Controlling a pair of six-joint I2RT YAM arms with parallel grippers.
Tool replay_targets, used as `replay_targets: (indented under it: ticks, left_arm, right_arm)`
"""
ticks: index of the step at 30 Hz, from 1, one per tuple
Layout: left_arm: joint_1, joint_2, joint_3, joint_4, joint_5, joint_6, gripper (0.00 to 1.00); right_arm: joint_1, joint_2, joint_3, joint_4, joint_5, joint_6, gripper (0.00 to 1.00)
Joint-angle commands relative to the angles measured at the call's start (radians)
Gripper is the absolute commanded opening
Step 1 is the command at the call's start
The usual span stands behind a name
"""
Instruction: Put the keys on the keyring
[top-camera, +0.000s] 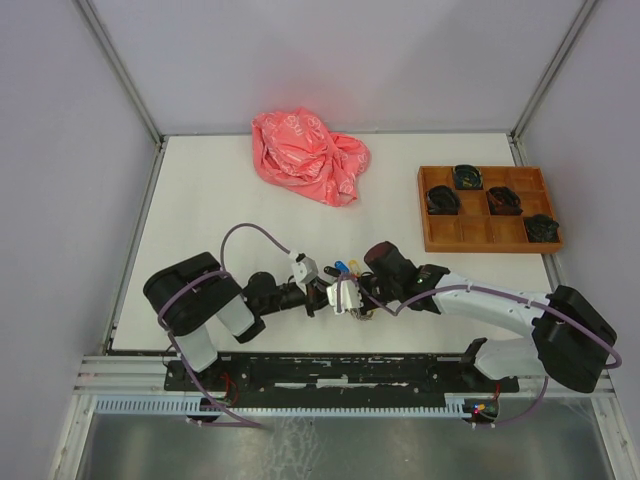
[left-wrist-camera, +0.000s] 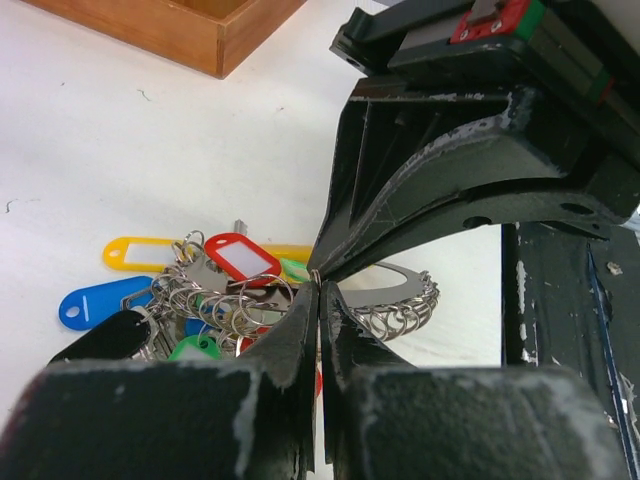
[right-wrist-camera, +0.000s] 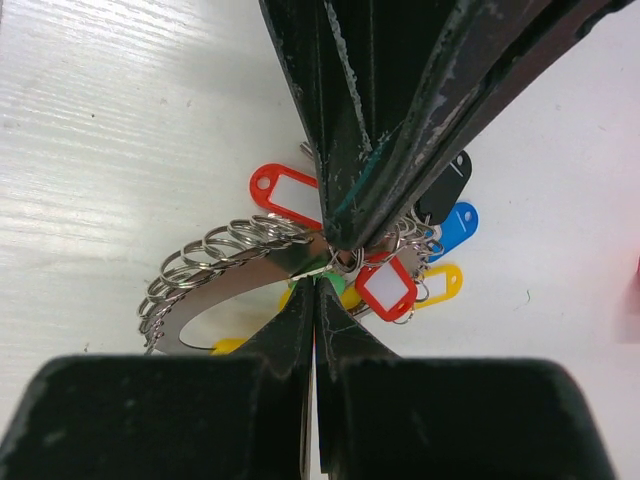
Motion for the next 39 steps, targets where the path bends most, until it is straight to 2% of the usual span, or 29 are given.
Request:
replay_targets:
  ticks: [1, 10, 11, 14, 16, 23, 32, 39]
  left_arm:
    - [-0.006, -0.029, 0.033, 0.202, -0.019, -0.057, 0.03]
    - [-0.026, 0.019, 0.021, 0.201, -0.026, -0.033, 0.03]
    - [-0.027, 0.023, 0.013, 0.203, -0.029, -0.022, 0.04]
    - [-0.026, 0.026, -0.007, 0.202, -0.036, 0.0, 0.2]
    - [-0.026, 0.029, -0.013, 0.202, -0.028, 0.011, 0.26]
    - [-0.024, 0.062, -0.007, 0.202, 0.021, 0.037, 0.33]
    - [-0.025, 0.108, 0.007, 0.199, 0.055, 0.037, 0.35]
    - [-0.025, 0.153, 0.045, 0.195, 0.117, 0.114, 0.34]
  right_arm:
    - [0.0, 0.007, 0.018, 0.038, -0.058, 0.019, 0.01]
    - [0.0, 0.014, -0.005, 0.142, -0.047, 0.042, 0.01]
    - [0.0, 0.004, -0.005, 0.141, -0.035, 0.038, 0.01]
    - [0.001, -0.018, 0.001, 0.105, -0.01, 0.014, 0.01]
    - [0.0, -0.023, 0.012, 0.072, -0.011, -0.004, 0.01]
    - [0.001, -0.015, 0.03, 0.022, -0.03, -0.034, 0.01]
    - [0.001, 0.007, 0.043, -0.002, -0.048, -0.051, 0.01]
    - [0.001, 0.019, 0.057, -0.018, -0.058, -0.065, 0.01]
